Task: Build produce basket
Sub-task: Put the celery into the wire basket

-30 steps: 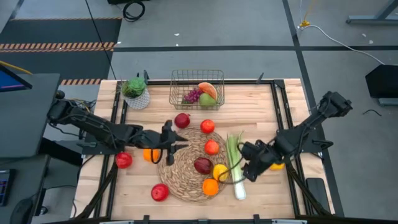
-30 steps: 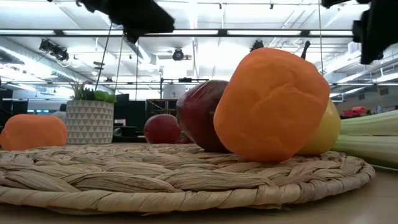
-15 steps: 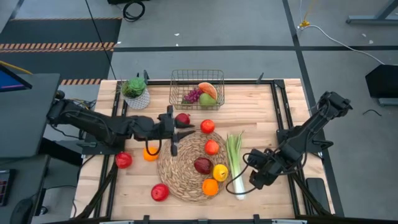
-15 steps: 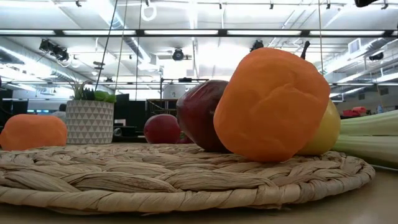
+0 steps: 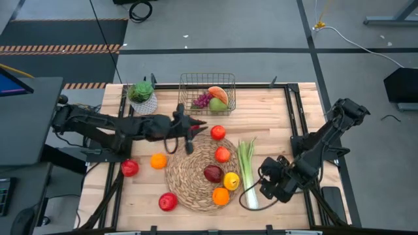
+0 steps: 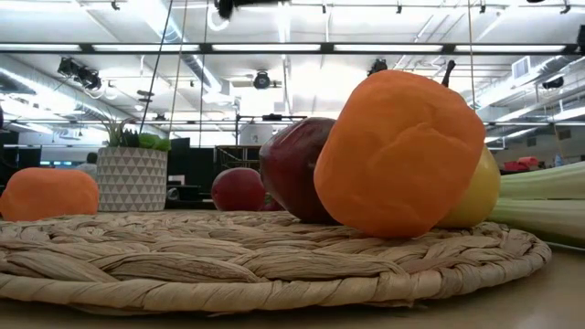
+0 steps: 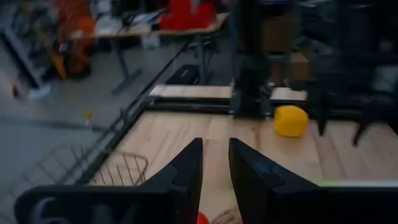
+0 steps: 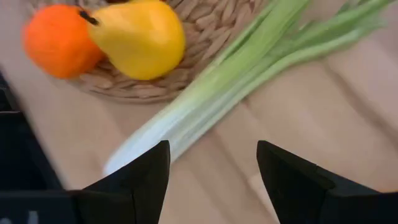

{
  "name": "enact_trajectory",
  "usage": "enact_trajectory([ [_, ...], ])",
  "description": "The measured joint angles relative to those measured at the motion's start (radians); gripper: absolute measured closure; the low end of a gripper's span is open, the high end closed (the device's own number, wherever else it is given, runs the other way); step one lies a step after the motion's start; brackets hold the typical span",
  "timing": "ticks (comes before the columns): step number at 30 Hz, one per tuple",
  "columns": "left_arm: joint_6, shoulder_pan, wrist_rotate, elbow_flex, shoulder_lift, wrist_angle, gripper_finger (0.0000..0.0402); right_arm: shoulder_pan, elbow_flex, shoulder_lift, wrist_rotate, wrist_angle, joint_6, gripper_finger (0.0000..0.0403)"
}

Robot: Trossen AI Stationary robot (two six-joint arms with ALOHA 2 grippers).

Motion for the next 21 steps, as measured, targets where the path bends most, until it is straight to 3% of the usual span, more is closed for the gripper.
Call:
enact_trajectory([
  [3,-0.030,0.011,0.005,-0.001,0.064,-0.008,0.0321,-0.007,-0.001,0.020,-0.086,0.018,0.006,0.0157],
  [12,-0.068,-0.051,0.146,-0.001,0.109,0.105,0.0322,-0.004,-0.001,0.132,-0.070,0.157,-0.048,0.0157],
  [21,0.018,-0.133,0.091,-0.001,0.109,0.127,0.0326,-0.071,-0.001,0.217,-0.145,0.238,-0.137,0.0159],
])
